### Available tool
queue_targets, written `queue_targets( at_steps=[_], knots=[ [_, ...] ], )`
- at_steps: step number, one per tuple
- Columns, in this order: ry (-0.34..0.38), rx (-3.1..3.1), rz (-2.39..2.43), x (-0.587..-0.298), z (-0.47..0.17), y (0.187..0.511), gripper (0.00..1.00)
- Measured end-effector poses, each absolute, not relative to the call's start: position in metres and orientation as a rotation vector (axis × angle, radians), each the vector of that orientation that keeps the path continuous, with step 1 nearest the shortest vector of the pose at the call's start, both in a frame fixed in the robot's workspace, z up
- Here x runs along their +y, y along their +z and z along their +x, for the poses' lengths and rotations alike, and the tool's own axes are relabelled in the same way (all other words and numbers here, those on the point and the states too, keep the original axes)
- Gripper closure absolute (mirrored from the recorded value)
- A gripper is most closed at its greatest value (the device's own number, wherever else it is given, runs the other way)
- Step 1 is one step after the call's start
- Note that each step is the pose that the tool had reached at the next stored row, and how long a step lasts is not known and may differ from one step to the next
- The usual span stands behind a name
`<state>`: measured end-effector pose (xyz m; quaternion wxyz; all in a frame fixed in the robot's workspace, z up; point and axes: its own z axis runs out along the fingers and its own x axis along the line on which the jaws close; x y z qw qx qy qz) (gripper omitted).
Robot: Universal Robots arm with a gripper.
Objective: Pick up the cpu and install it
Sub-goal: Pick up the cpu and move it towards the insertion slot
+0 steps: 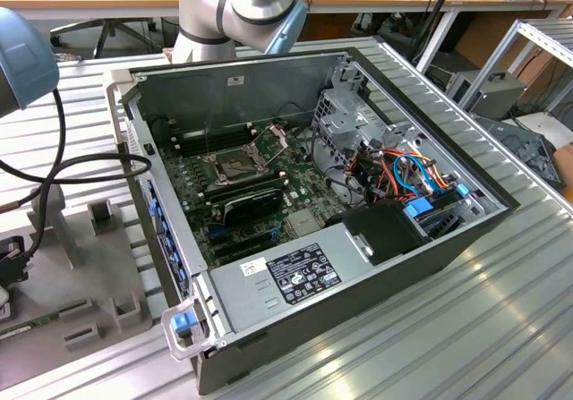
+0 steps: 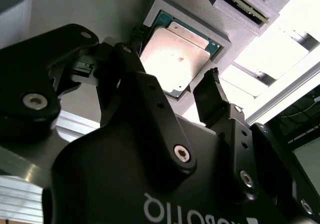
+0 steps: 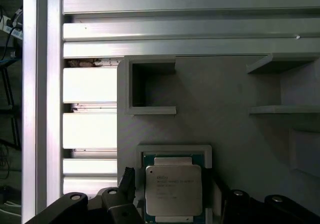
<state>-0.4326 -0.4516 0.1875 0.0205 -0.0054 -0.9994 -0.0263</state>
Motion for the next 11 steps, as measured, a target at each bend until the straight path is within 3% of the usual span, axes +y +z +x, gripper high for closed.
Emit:
queue_targets(
  at_steps=[6,8,11],
  knots=[
    [-0.082,-3.100,-0.017,-0.4516,-0.4326,0.1875,0.34],
    [-0.082,-3.099,-0.017,-0.4516,-0.4327,0.1875,0.45],
    [-0.082,-3.099,-0.017,-0.4516,-0.4327,0.1875,0.45]
  ],
)
